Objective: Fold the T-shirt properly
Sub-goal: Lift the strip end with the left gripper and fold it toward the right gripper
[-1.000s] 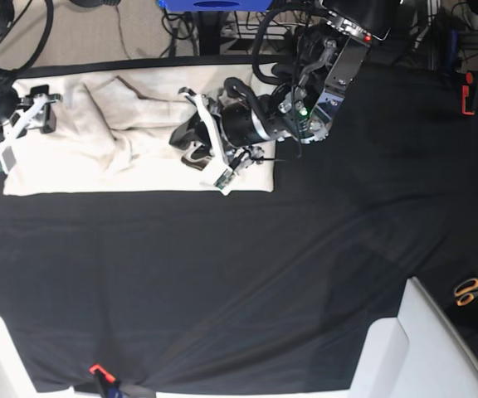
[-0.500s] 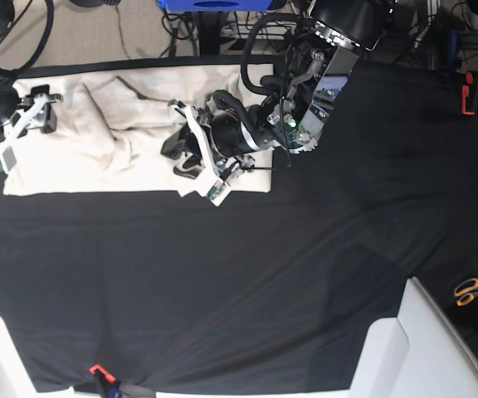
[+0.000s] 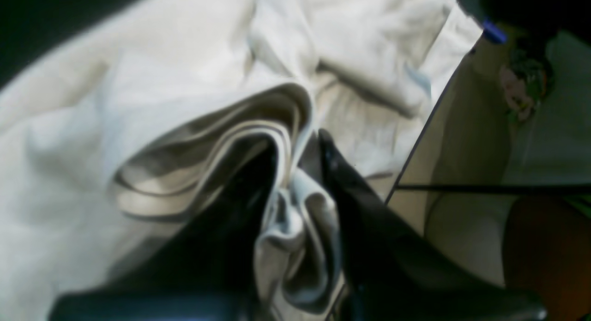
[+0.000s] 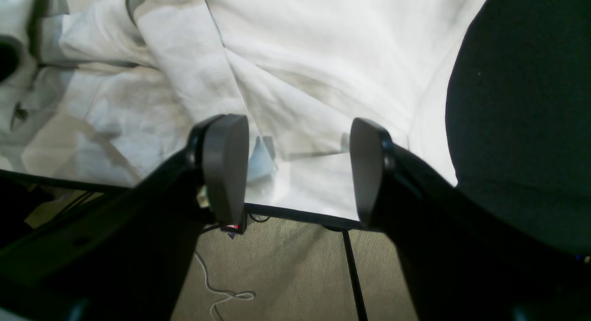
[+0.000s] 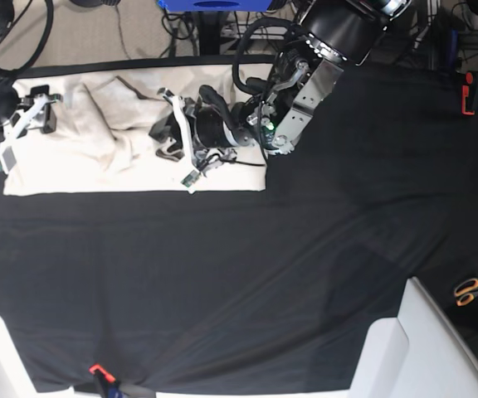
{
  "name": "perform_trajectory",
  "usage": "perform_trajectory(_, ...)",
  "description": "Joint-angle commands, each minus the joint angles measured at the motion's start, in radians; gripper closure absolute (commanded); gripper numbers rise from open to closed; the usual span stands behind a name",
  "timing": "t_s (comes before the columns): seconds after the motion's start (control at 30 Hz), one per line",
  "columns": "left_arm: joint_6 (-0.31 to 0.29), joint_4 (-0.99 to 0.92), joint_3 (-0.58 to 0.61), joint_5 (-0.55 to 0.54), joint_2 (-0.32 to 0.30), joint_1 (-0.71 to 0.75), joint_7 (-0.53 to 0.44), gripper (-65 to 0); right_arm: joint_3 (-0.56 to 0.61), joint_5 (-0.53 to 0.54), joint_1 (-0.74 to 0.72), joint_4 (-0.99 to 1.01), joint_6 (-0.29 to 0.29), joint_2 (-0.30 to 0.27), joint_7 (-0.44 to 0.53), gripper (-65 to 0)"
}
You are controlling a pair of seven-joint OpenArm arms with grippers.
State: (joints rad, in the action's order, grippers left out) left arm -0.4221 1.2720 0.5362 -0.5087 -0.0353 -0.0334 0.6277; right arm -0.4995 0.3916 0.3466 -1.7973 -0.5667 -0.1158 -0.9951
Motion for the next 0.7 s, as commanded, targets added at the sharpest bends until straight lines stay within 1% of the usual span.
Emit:
perform_trajectory(0.0, -0.013, 0.015, -0.001, -0.018, 0.021, -0.021, -0.021, -6.7, -0.004, 0.01, -0.005, -0.012, -0.003, -0.014, 0.015, -33.3)
perform_trajectory(0.1, -0.013, 0.016, -0.003, -0.017, 0.028, -0.024, -0.019, -16.1, -0.004, 0.01, -0.005, -0.012, -0.003, -0.014, 0.015, -33.3)
perform_trajectory(0.2, -0.013, 0.011, 0.0, -0.017, 0.048, -0.047, -0.019, -20.7, -0.004, 0.01, -0.005, -0.012, -0.005, -0.014, 0.015, -33.3)
perform_trajectory(0.27, -0.013, 0.002, 0.0, -0.017, 0.064, -0.053, -0.019, -21.9, -0.004, 0.01, -0.005, -0.012, -0.005, -0.014, 0.015, -33.3)
perform_trajectory(0.37, -0.013, -0.027, 0.002, -0.02, 0.093, -0.081, -0.019, -21.7, -0.004, 0.01, -0.005, -0.012, -0.005, -0.014, 0.015, -33.3)
perform_trajectory(0.47, -0.016, -0.07, 0.008, -0.021, 0.134, -0.107, -0.019, -21.7, -0.004, 0.01, -0.005, -0.012, -0.005, -0.015, 0.015, -33.3)
perform_trajectory(0.6, -0.016, -0.09, 0.126, -0.024, 0.15, -0.147, -0.024, -21.2, -0.004, 0.01, -0.005, -0.012, -0.005, -0.015, 0.015, -33.3)
perform_trajectory(0.67, -0.016, -0.087, 0.152, -0.024, 0.163, -0.164, -0.025, -21.2, -0.004, 0.01, -0.005, -0.011, -0.005, -0.017, 0.015, -33.3)
